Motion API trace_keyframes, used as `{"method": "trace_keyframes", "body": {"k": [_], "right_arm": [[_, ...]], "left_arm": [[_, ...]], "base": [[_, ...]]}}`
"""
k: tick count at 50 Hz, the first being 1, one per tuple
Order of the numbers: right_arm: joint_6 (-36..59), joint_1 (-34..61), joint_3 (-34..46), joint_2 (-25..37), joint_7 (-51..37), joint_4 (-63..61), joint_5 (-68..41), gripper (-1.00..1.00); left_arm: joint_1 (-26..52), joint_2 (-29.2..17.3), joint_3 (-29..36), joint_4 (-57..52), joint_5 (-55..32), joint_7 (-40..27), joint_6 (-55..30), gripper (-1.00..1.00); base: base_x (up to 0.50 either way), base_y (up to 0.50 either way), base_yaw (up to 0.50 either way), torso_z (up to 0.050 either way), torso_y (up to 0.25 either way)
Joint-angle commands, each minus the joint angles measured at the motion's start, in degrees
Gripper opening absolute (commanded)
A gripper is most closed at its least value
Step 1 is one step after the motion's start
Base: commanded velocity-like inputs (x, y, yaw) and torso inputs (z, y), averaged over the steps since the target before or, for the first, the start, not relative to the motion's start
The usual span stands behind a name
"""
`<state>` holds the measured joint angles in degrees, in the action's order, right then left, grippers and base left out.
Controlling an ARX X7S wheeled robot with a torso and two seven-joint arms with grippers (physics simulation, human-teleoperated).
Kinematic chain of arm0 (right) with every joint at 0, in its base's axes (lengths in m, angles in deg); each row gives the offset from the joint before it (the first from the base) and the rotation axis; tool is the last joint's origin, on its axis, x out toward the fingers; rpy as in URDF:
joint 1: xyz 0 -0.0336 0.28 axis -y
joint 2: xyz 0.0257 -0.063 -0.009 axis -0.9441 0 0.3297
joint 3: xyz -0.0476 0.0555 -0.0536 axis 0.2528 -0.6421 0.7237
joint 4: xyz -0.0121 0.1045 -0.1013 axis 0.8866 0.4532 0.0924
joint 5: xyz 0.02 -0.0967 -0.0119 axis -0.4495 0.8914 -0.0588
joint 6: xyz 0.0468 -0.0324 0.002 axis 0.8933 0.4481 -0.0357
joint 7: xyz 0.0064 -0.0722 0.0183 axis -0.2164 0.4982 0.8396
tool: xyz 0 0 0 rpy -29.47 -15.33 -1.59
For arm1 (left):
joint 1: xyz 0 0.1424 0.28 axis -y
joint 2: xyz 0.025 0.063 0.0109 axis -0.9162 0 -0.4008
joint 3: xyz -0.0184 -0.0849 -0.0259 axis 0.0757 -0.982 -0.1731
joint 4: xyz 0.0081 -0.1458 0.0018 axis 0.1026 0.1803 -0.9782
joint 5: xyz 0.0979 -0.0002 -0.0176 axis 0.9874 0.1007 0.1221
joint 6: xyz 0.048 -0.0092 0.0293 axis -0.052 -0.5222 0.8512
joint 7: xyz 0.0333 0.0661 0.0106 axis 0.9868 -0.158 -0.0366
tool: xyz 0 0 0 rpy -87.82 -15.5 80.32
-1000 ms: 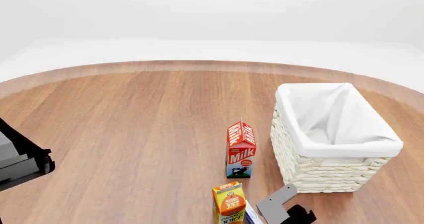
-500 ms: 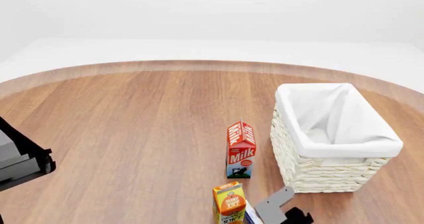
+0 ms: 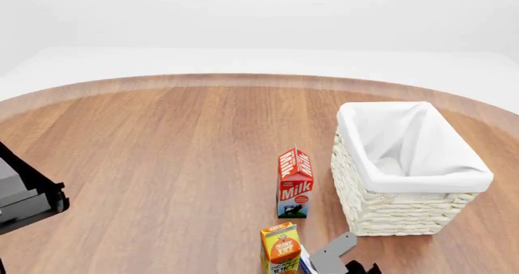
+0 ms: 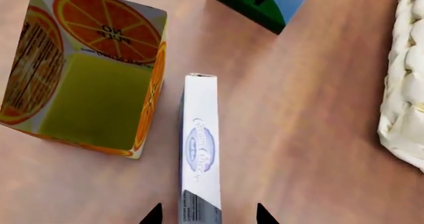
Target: Pick up the cream cheese box and the butter, and put them in the basket.
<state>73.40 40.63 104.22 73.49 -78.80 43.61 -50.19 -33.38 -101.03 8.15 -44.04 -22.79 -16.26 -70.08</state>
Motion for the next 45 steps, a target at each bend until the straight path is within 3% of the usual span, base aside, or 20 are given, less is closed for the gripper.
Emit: {"method": "trace_keyframes", "body": {"k": [1, 17, 25, 38, 45], "right_arm": [[-0.6, 0.5, 0.5, -0.7, 0.8, -0.5, 3.2, -1.00], [-1.0, 1.1, 2.0, -0.3, 1.1, -0.5, 5.2, -1.00], [-0.3, 1.3, -3.4, 1.5, -2.2, -5.4, 0.8, -1.00], [-0.3, -3.8, -17.1, 13.1, -15.6, -26.8, -9.4, -1.00], [0.1, -6.4, -20.1, 17.6, -19.2, -35.3, -13.7, -1.00]], "left_arm": [[-0.2, 0.8, -1.1, 0.3, 0.8, 0.8, 0.3, 1.00], [-0.1, 0.6, -0.8, 0.2, 0.9, 0.7, 0.0, 1.00], [-0.1, 0.5, -0.7, 0.0, 0.8, 0.7, -0.3, 1.00], [-0.1, 0.2, -1.0, -0.2, 0.5, 0.6, -0.2, 1.00], [-0.1, 0.2, -1.0, 0.0, 0.3, 0.5, -0.1, 1.00]], "base": [[0.00, 0.00, 0.00, 0.000, 0.000], [0.00, 0.00, 0.00, 0.000, 0.000], [0.00, 0.00, 0.00, 0.000, 0.000], [0.00, 0.00, 0.00, 0.000, 0.000], [0.00, 0.00, 0.00, 0.000, 0.000]]}}
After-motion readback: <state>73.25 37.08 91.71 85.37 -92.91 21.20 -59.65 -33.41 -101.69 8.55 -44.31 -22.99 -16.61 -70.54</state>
